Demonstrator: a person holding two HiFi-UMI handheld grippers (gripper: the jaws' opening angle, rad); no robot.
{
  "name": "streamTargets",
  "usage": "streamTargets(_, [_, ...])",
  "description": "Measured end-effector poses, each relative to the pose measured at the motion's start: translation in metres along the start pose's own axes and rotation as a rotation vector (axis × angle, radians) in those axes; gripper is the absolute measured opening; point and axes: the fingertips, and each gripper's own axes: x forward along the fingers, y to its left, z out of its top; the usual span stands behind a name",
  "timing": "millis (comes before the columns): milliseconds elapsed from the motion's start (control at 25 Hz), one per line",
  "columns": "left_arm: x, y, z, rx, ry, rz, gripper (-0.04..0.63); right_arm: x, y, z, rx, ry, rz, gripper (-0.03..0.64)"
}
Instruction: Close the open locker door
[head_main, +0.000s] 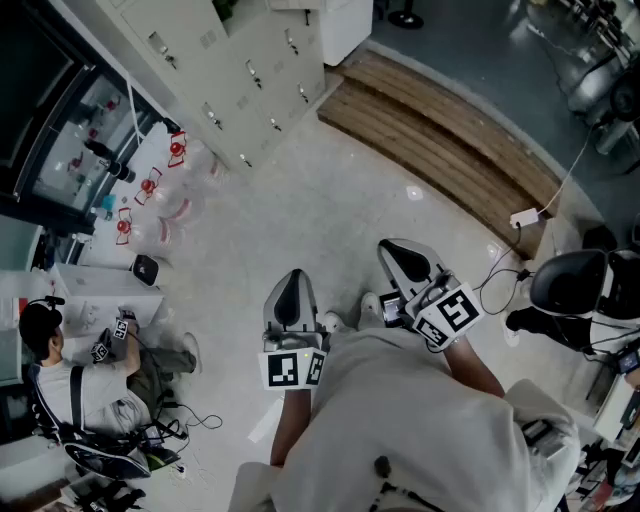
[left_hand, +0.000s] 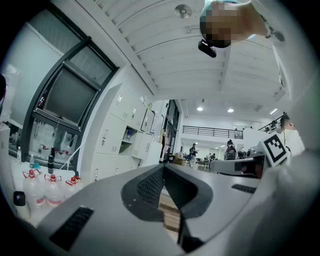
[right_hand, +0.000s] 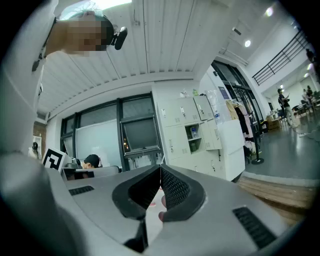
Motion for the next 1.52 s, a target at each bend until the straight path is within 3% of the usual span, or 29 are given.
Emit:
streamTargets(200, [-0.013, 0.014, 0.008, 0.039, -0.004, -0.031, 0.008, 0.001, 0.024, -0.004, -0.009, 0.008, -0.013, 0.028])
streamTargets(520, [-0.025, 0.011, 0.001, 0.021, 0.006, -0.097, 0.008, -0.003, 0.04, -0.006, -0.012, -0.009, -0.055, 0.028])
streamTargets(920, [-0.036, 0.013, 0.001, 0.058, 0.018, -0.165, 0.008, -0.007, 0.06, -0.013, -0.01, -0.055, -0.083, 0.029])
streamTargets(1200, [-0.029, 0.015, 0.001, 0.098, 0.045, -0.165, 0.008, 0.004, 0.045, -0.01, 0.058, -0.091, -0.097, 0.029])
streamTargets(1520, [0.027, 0.005, -0.001, 0.114, 0.048, -0.143, 0.008, 0.021, -0.01, -0.008, 0.056, -0.063, -0.09, 0.029])
